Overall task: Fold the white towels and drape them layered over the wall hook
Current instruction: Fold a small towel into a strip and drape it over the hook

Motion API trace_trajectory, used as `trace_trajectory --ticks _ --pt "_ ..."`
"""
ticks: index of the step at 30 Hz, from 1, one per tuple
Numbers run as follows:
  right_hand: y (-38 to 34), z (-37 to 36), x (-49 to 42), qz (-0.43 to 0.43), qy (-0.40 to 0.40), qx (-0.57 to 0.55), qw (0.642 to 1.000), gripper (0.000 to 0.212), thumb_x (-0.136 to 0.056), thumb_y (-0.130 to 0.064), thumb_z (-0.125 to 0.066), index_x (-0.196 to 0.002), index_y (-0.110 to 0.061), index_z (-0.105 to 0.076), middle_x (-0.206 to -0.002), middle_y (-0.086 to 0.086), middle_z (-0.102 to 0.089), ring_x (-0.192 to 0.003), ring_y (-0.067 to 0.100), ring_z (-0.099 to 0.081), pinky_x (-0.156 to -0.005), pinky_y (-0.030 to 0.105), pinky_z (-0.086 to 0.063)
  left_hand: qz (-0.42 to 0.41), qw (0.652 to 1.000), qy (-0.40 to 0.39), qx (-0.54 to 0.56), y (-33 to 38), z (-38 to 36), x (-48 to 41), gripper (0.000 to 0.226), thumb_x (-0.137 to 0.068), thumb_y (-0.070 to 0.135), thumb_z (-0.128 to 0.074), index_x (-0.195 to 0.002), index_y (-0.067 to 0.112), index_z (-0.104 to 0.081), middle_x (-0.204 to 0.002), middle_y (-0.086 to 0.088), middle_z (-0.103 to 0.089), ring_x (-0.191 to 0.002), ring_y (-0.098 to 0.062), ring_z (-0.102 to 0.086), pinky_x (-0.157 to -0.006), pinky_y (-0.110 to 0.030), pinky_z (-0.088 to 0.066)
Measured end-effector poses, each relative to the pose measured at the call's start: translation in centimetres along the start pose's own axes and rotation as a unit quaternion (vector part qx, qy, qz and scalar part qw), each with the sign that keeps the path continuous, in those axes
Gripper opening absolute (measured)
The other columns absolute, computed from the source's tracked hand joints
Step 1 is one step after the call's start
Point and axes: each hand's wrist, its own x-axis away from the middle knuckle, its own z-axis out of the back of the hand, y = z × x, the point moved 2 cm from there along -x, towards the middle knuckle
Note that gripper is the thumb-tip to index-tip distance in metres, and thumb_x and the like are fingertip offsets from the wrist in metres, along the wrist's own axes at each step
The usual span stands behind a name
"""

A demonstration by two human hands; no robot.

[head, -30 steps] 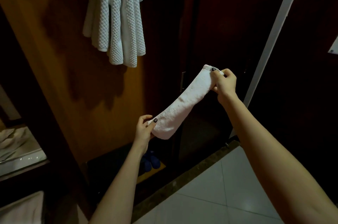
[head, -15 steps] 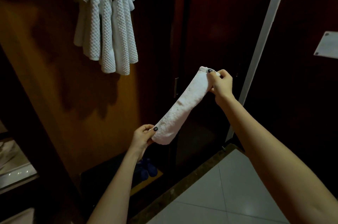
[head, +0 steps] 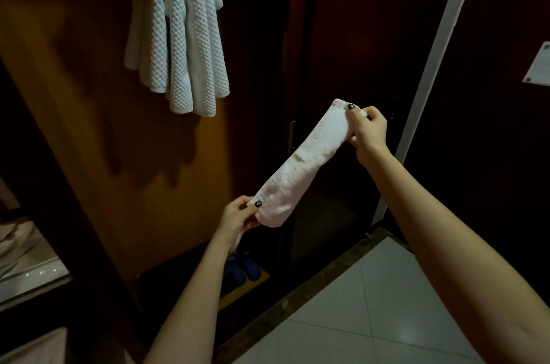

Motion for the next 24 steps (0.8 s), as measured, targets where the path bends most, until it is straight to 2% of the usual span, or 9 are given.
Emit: trace_trajectory --ticks 4,6,8,11,14,18,21,24 --pt "0.2 0.2 -0.2 0.008 -0.004 0.015 1.000 0.025 -0.092 -0.010 -0.057 -0.072 -0.015 -0.043 -0.079 0.005 -0.051 -0.085 0.023 -0.059 -0.075 0.044 -0.054 -0.012 0.999 0.031 -0.021 0.0 0.6 -0.4 0.015 -0.090 0.003 -0.063 -0.076 0.006 -0.059 -0.069 0.002 -0.069 -0.069 -0.009 -0.067 -0.062 -0.021 -0.055" --pt "0.3 0.1 -0.2 0.005 -0.003 0.002 1.000 0.026 -0.092 -0.009 -0.057 -0.071 -0.015 -0.043 -0.077 0.004 -0.051 -0.082 0.021 -0.059 -0.072 0.042 -0.054 -0.016 0.999 0.046 -0.003 0.0 0.8 -0.6 0.015 -0.090 0.004 -0.063 -0.077 0.009 -0.058 -0.074 0.002 -0.069 -0.073 -0.010 -0.067 -0.062 -0.023 -0.055" --pt "0.3 -0.3 -0.1 0.001 -0.005 -0.023 1.000 0.028 -0.093 -0.009 -0.056 -0.069 -0.016 -0.042 -0.074 0.000 -0.051 -0.074 0.013 -0.058 -0.066 0.035 -0.054 -0.015 0.998 0.049 0.045 -0.1 0.8 -0.6 0.007 -0.091 0.005 -0.061 -0.088 0.011 -0.061 -0.085 0.000 -0.071 -0.078 -0.013 -0.068 -0.064 -0.026 -0.056" --pt "0.3 -0.7 -0.1 -0.002 -0.016 -0.046 0.999 0.030 -0.094 -0.009 -0.056 -0.069 -0.016 -0.041 -0.073 0.000 -0.049 -0.074 0.012 -0.056 -0.067 0.035 -0.052 -0.003 0.996 0.044 0.083 -0.4 0.5 -0.8 0.015 -0.093 0.003 -0.057 -0.104 0.009 -0.066 -0.093 -0.003 -0.075 -0.084 -0.016 -0.070 -0.066 -0.025 -0.056" --pt "0.5 -0.9 0.0 -0.001 -0.038 -0.048 0.998 0.028 -0.094 -0.008 -0.056 -0.071 -0.016 -0.042 -0.075 0.000 -0.048 -0.079 0.015 -0.055 -0.071 0.039 -0.051 0.017 0.997 0.035 0.073 -0.9 0.4 -0.6 0.017 -0.098 0.003 -0.050 -0.099 0.004 -0.067 -0.092 -0.008 -0.075 -0.082 -0.016 -0.071 -0.065 -0.022 -0.056" --pt "2.0 -0.9 0.7 -0.005 -0.055 -0.059 0.997 0.026 -0.094 -0.010 -0.057 -0.072 -0.015 -0.044 -0.079 0.001 -0.052 -0.083 0.016 -0.058 -0.070 0.037 -0.052 0.008 0.996 0.083 0.031 -1.0 0.7 -0.9 0.013 -0.102 0.016 -0.048 -0.095 0.011 -0.058 -0.101 -0.008 -0.068 -0.081 -0.012 -0.069 -0.061 -0.021 -0.053" --pt "3.2 -0.8 1.1 -0.011 -0.045 -0.070 0.997 0.027 -0.095 -0.010 -0.056 -0.072 -0.016 -0.044 -0.080 0.001 -0.053 -0.081 0.014 -0.059 -0.068 0.035 -0.053 0.023 0.994 0.103 0.040 -1.1 1.1 -1.3 0.014 -0.102 0.027 -0.049 -0.104 0.017 -0.058 -0.115 -0.009 -0.065 -0.106 -0.026 -0.063 -0.071 -0.033 -0.055" --pt "3.9 -0.8 1.3 -0.010 -0.051 -0.074 0.996 0.026 -0.095 -0.011 -0.057 -0.072 -0.015 -0.045 -0.082 0.001 -0.055 -0.081 0.013 -0.061 -0.069 0.034 -0.055 0.072 0.983 0.070 0.154 -1.5 1.0 -1.2 0.024 -0.101 0.032 -0.049 -0.122 0.019 -0.051 -0.125 -0.009 -0.056 -0.115 -0.033 -0.055 -0.076 -0.056 -0.056"
